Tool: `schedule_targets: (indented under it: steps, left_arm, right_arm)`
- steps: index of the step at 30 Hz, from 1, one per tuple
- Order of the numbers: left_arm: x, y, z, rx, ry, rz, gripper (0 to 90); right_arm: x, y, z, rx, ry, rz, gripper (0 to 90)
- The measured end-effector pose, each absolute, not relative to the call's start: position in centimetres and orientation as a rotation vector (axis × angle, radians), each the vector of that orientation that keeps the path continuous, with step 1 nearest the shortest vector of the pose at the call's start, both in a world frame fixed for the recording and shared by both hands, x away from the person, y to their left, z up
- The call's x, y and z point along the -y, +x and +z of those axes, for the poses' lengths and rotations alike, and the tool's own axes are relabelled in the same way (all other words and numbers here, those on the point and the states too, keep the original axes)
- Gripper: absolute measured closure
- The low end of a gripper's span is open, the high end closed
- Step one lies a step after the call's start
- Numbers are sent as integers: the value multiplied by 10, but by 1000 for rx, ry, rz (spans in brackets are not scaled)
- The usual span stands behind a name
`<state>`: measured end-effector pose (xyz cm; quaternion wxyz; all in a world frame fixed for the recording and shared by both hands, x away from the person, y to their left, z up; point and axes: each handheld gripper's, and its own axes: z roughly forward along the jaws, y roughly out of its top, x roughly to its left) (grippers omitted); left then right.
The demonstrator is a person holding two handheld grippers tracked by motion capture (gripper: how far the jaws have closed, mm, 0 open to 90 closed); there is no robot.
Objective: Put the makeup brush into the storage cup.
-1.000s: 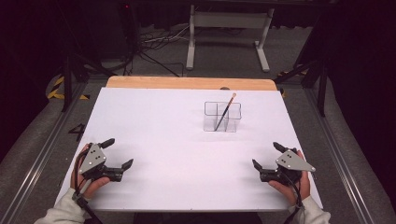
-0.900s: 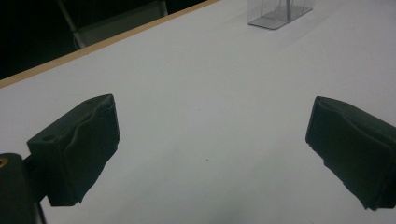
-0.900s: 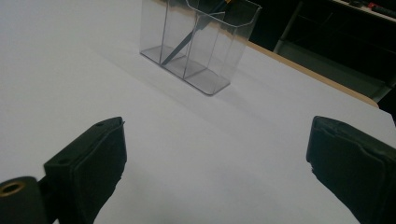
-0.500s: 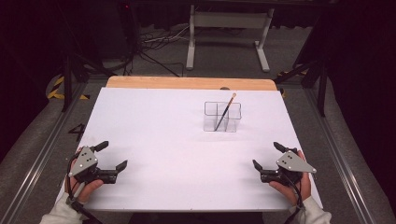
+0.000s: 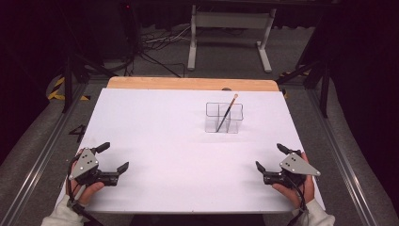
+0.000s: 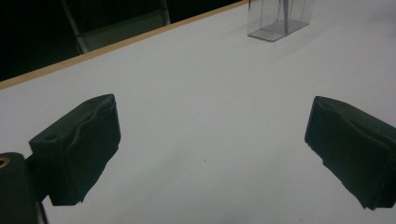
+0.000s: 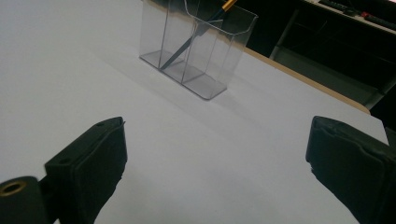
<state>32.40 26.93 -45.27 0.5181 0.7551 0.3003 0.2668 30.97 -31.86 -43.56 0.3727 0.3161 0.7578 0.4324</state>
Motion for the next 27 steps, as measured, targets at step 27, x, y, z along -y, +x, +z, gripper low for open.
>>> schedule_targets:
  steps: [27]
  left_arm:
    - [-268, 328, -453, -718, 1825, 630, 45]
  right_arm:
    - [320, 312, -439, -1961, 824, 1113, 63]
